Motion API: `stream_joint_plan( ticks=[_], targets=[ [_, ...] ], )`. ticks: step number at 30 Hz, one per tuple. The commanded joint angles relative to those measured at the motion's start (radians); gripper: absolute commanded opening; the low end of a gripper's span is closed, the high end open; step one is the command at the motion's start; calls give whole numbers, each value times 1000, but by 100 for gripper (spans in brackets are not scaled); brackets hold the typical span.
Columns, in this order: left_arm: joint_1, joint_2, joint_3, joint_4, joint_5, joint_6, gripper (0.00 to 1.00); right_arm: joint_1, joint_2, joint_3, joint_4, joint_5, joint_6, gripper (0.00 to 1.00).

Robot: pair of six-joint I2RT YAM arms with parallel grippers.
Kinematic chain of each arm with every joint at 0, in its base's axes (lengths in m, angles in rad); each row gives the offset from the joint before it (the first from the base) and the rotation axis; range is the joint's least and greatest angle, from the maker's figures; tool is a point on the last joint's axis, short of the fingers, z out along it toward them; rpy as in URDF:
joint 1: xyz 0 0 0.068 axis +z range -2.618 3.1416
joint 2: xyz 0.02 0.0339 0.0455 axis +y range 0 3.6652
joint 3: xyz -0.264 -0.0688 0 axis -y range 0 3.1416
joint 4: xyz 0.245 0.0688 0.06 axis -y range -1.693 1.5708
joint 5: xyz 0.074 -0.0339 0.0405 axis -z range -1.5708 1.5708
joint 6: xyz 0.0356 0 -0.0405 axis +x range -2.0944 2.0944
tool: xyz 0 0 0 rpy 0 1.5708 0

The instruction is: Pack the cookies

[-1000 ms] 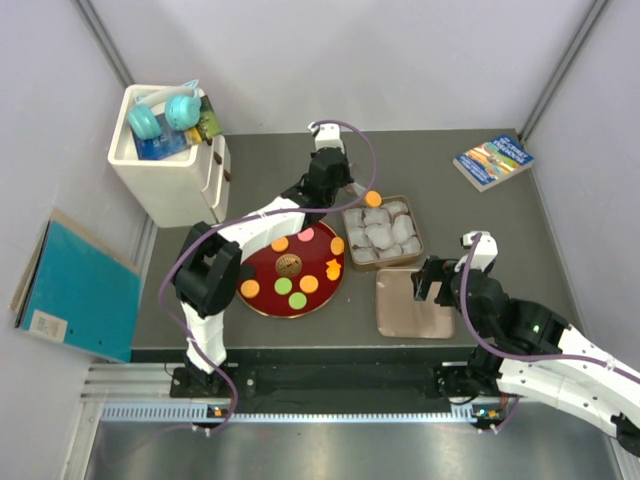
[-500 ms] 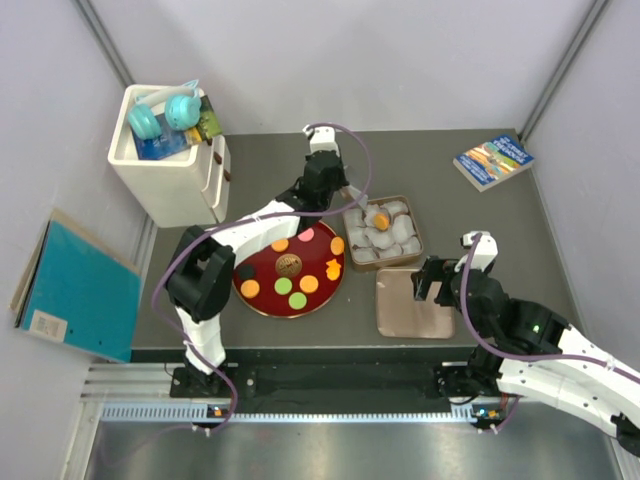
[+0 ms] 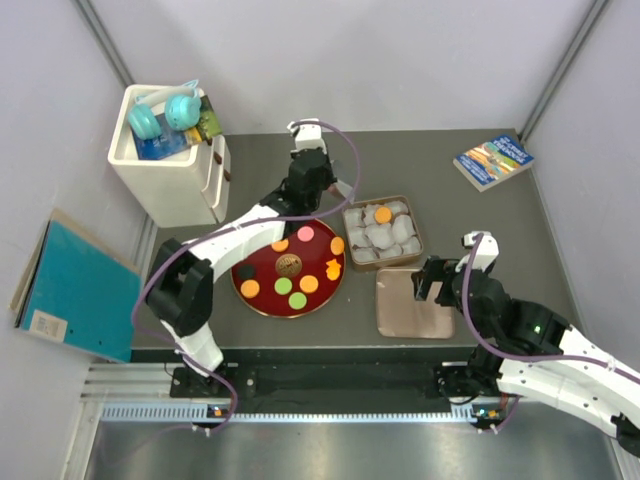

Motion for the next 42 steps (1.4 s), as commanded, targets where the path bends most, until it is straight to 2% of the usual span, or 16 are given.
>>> stream_joint_plan(
  ticks=[1, 6, 7, 15, 20, 24, 29, 35, 42],
  targets=[
    [17, -147, -61, 47, -30, -8, 0, 1, -13, 8, 4, 3, 6, 99],
    [37, -302, -195, -13, -90, -106, 0, -1, -25, 5, 2, 5, 6, 99],
    [44, -362, -259, -17, -93, -135, 0, -1, -25, 3, 4, 3, 6, 99],
    [69, -589, -497, -117, -224, -144, 0, 1, -10, -3, 18, -17, 0, 99],
    [92, -639, -528, -259, -337, -190, 0, -1, 1, -9, 19, -29, 12, 98],
    [122, -645, -537, -362, -351, -251, 0, -1, 5, -15, 27, -38, 19, 98],
    [153, -666, -574, -387, -353, -284, 0, -1, 17, -20, 36, -47, 22, 98],
    [227, -616, -667, -312, -288, -328, 0, -1, 25, -35, 62, -55, 18, 98],
    [251, -559, -794, -82, -250, -367, 0, -1, 22, -32, 61, -55, 24, 98]
  ],
)
